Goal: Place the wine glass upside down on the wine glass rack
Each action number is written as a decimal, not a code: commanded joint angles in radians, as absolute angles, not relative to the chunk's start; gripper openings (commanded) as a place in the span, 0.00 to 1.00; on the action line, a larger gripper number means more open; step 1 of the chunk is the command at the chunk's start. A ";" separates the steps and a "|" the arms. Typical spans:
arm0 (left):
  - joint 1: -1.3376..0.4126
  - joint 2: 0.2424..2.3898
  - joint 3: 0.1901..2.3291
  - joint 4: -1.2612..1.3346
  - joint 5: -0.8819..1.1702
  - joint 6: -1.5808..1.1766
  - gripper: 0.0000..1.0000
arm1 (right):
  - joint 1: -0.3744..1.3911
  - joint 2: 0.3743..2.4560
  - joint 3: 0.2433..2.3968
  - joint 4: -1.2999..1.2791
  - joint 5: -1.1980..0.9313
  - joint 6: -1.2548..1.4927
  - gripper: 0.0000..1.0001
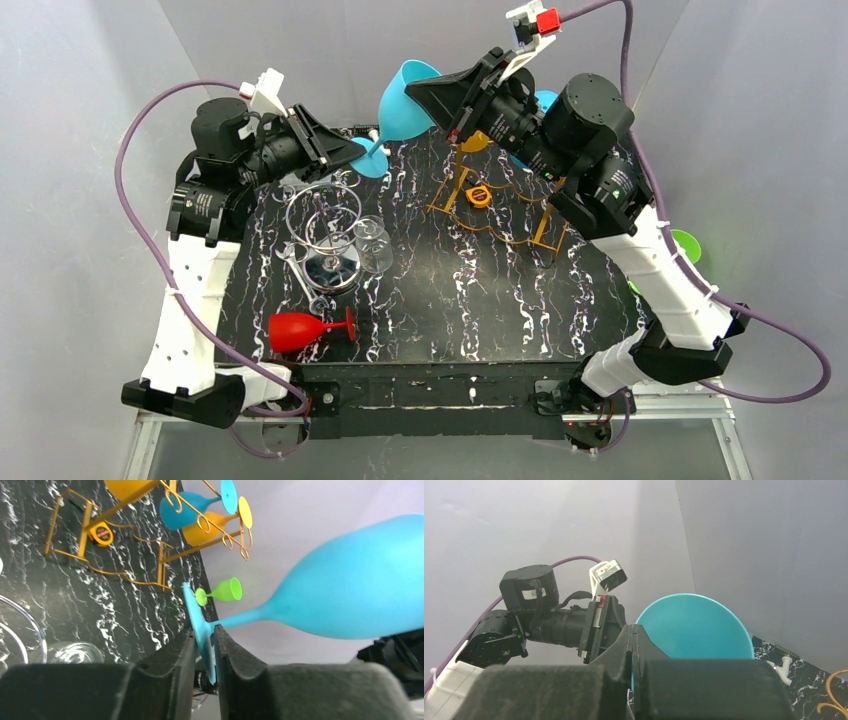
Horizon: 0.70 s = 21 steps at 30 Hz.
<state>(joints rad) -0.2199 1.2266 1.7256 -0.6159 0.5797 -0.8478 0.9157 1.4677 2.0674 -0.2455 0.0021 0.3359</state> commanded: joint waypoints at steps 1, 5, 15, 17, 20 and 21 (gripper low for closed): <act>-0.223 1.215 1.762 -0.588 0.561 -0.829 0.11 | 0.961 1.462 2.079 -0.209 0.067 0.279 0.01; -0.218 1.222 1.780 -0.590 0.518 -0.800 0.00 | 0.982 1.448 2.048 -0.189 0.060 0.276 0.01; -0.138 1.264 1.922 -0.352 0.625 -0.331 0.00 | 0.988 1.297 1.895 -0.320 0.088 0.308 0.98; -0.138 1.251 1.926 -0.317 0.610 -0.185 0.00 | 0.988 1.256 1.874 -0.395 0.109 0.302 0.98; -0.138 1.190 1.847 -0.218 0.626 0.035 0.00 | 0.988 1.193 1.856 -0.507 0.121 0.291 0.98; -0.138 1.170 1.819 -0.185 0.642 0.105 0.00 | 0.988 1.179 1.859 -0.570 0.117 0.289 0.98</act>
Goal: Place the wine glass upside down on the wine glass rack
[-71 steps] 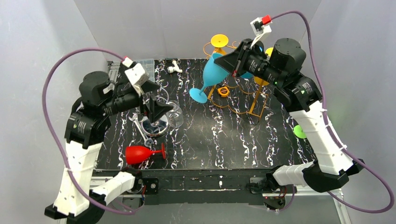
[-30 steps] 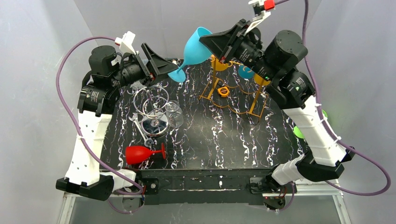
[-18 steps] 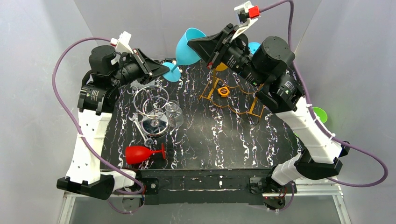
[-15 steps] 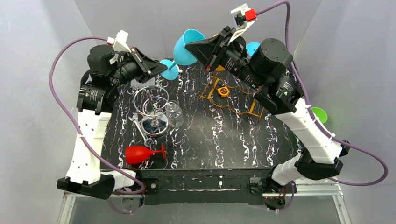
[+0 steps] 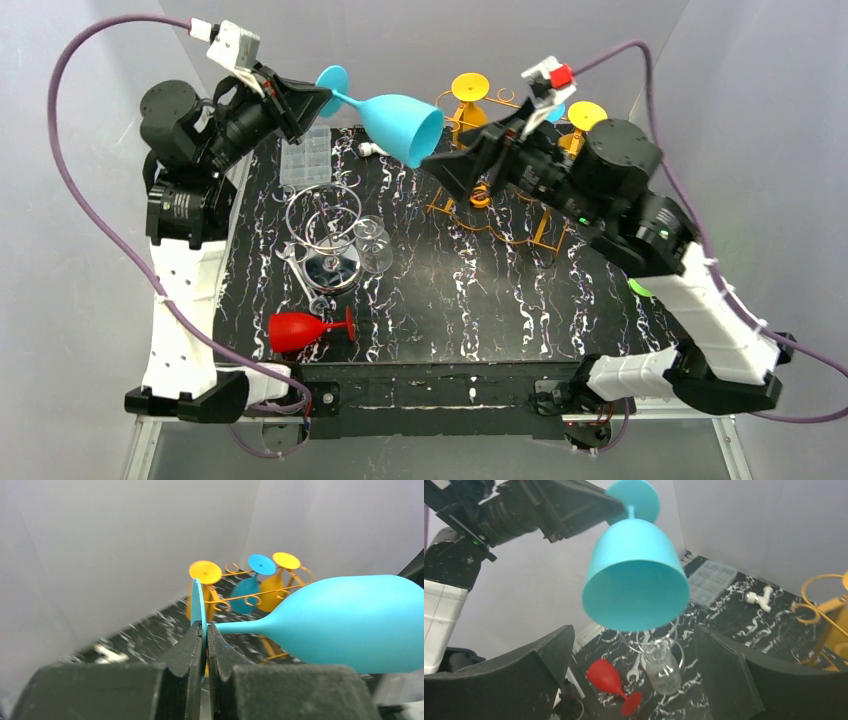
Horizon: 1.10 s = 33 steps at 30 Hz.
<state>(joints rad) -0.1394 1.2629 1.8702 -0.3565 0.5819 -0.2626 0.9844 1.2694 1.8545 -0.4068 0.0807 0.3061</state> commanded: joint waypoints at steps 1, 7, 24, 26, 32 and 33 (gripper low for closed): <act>-0.139 1.153 1.786 -0.167 0.660 0.180 0.00 | 0.988 1.167 1.866 -0.616 0.104 0.286 0.98; -0.142 1.019 1.621 -0.055 0.880 0.553 0.00 | 0.988 1.162 1.834 -0.626 -0.030 0.337 0.98; -0.175 0.871 1.467 -0.046 0.992 0.919 0.00 | 0.988 1.372 1.638 -0.078 -0.351 0.476 0.98; -0.175 0.874 1.468 -0.046 0.985 0.921 0.00 | 0.988 1.375 1.591 -0.016 -0.379 0.503 0.98; -0.176 0.876 1.455 -0.044 0.974 0.949 0.00 | 1.015 1.392 1.476 0.214 -0.448 0.582 0.98; -0.177 0.876 1.453 -0.044 0.974 0.953 0.00 | 1.023 1.399 1.473 0.232 -0.449 0.580 0.98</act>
<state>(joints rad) -0.1707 0.8780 1.4586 -0.0906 0.9714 0.9184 0.9848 1.3876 1.4975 0.0341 -0.3721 0.5251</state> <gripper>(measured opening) 0.031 0.984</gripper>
